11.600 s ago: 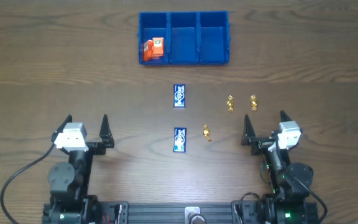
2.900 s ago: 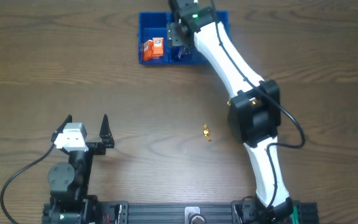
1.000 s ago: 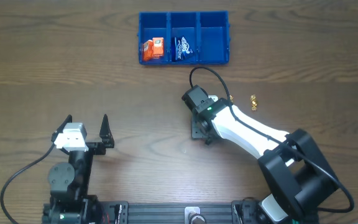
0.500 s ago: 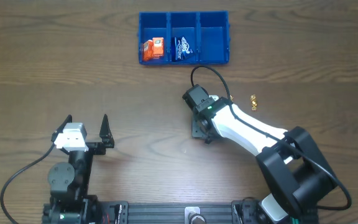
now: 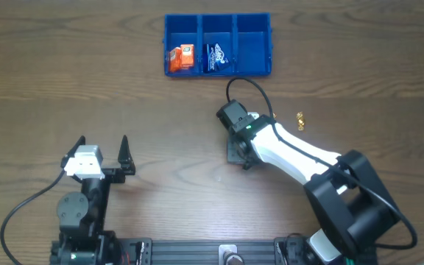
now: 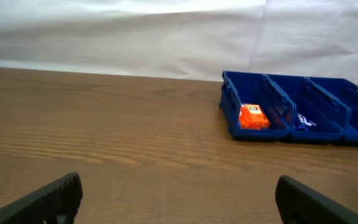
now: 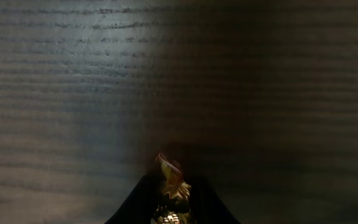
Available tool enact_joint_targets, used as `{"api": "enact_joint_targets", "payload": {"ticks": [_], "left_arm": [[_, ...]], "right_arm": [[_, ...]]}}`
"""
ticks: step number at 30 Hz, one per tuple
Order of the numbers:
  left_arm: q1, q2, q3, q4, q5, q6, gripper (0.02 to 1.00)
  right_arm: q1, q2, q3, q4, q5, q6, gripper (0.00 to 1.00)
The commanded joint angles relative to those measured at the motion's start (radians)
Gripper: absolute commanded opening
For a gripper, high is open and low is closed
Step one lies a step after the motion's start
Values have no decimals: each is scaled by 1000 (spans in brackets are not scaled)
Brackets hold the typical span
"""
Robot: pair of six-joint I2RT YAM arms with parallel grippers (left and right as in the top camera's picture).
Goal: Sort Candies Into Trays
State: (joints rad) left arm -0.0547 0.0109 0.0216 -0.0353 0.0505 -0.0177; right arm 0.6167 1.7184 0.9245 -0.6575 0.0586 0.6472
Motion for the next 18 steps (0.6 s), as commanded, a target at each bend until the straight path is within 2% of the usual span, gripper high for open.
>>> {"api": "enact_joint_targets", "payload": {"ticks": [1, 6, 11, 18], "left_arm": [[4, -6, -17, -40, -2, 15, 998], [4, -6, -17, -40, -2, 15, 998], [4, -6, -17, -40, -2, 15, 998], [4, -6, -17, -40, -2, 15, 998]], "right_arm": [[-19, -174, 55, -53, 31, -39, 121], [-139, -233, 307, -185, 87, -150, 121], [-277, -63, 677, -195, 87, -289, 132], [-317, 270, 1030, -229, 90, -362, 132]]}}
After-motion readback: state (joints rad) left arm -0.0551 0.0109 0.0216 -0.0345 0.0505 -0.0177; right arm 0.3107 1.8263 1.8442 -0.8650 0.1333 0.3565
